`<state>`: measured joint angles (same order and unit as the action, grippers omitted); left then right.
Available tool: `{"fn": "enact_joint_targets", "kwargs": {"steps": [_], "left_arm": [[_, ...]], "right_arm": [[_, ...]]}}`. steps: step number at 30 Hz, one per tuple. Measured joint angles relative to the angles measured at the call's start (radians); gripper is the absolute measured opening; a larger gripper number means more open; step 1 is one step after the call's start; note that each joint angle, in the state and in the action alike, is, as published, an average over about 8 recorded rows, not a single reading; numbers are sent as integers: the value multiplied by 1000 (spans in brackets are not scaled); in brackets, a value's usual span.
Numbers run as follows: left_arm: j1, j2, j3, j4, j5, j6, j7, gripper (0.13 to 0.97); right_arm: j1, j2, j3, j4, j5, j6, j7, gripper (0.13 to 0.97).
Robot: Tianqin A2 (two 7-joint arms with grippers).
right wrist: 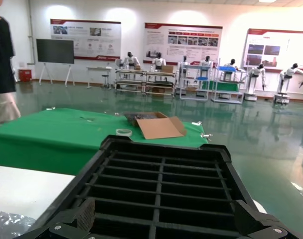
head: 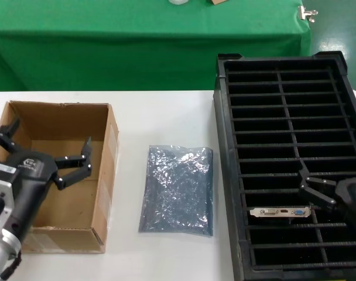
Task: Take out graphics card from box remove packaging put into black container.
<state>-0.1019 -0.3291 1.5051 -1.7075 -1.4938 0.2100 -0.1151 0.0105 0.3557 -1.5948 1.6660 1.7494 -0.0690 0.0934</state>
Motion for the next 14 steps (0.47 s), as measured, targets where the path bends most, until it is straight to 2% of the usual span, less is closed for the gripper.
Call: {"fn": "enact_joint_targets", "kwargs": {"steps": [11, 14], "left_arm": [[43, 12, 40, 45, -128, -88, 48, 966], [48, 14, 45, 51, -145, -99, 55, 966]], "right_arm": [[-4, -23, -2, -28, 21, 29, -39, 966], [-5, -26, -2, -31, 24, 33, -44, 966]]}}
